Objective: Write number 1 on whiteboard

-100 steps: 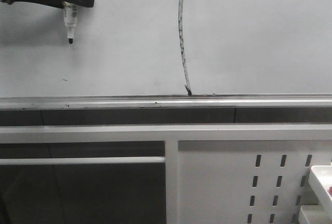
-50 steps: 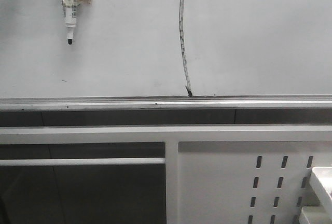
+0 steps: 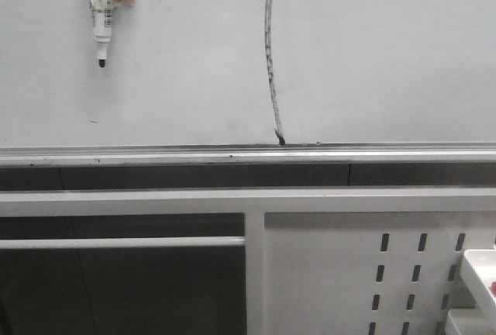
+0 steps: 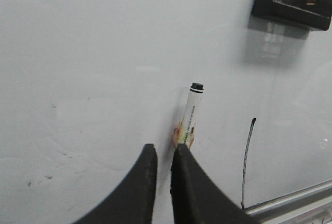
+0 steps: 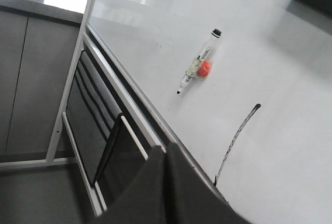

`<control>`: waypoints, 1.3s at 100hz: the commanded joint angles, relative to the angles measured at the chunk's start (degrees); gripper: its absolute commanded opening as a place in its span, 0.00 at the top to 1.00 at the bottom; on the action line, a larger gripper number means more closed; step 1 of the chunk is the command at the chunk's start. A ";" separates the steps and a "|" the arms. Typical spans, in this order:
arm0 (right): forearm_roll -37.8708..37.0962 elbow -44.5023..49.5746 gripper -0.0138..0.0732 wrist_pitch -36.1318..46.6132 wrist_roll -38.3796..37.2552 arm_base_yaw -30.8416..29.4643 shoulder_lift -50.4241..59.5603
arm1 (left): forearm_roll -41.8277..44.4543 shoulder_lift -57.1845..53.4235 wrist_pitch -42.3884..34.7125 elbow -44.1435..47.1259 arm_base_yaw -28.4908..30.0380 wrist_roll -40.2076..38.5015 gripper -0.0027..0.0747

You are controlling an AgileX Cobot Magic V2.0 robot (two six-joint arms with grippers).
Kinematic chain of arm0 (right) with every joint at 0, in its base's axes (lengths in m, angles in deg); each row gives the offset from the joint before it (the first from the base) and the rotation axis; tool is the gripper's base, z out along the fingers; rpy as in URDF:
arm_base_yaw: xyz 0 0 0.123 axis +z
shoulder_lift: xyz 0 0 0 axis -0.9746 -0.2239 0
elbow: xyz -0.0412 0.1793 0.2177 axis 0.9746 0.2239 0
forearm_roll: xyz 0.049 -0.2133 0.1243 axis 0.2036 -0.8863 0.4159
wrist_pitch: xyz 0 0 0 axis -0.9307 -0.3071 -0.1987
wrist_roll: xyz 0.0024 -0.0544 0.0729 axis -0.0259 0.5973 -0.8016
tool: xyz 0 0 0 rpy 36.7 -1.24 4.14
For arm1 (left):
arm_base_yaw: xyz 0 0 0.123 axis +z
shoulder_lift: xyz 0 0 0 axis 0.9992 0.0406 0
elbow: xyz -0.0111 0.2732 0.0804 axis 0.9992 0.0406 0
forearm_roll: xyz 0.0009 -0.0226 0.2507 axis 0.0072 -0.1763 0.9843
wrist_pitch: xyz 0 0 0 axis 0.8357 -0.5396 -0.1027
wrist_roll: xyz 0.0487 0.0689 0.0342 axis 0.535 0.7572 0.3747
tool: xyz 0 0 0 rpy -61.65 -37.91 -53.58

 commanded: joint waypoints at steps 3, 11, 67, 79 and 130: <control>-0.02 -1.38 0.91 3.07 0.02 -0.34 -0.64 | -0.47 -2.83 1.29 -0.45 0.00 -0.35 0.99; -0.02 -1.38 0.91 3.07 0.02 -0.34 -0.64 | -0.47 -4.09 1.29 -0.38 0.00 -0.35 0.99; -0.02 -1.38 0.91 3.07 0.02 -0.34 -0.64 | 2.50 -4.23 0.94 -0.24 0.21 -0.35 0.99; -0.02 -1.38 0.91 2.98 0.02 -0.34 -0.64 | 33.21 -4.36 4.32 -0.16 1.43 -14.68 0.99; -0.02 -1.38 0.91 2.95 0.02 -0.34 -0.64 | 92.66 -13.87 7.70 15.68 26.60 -84.45 0.99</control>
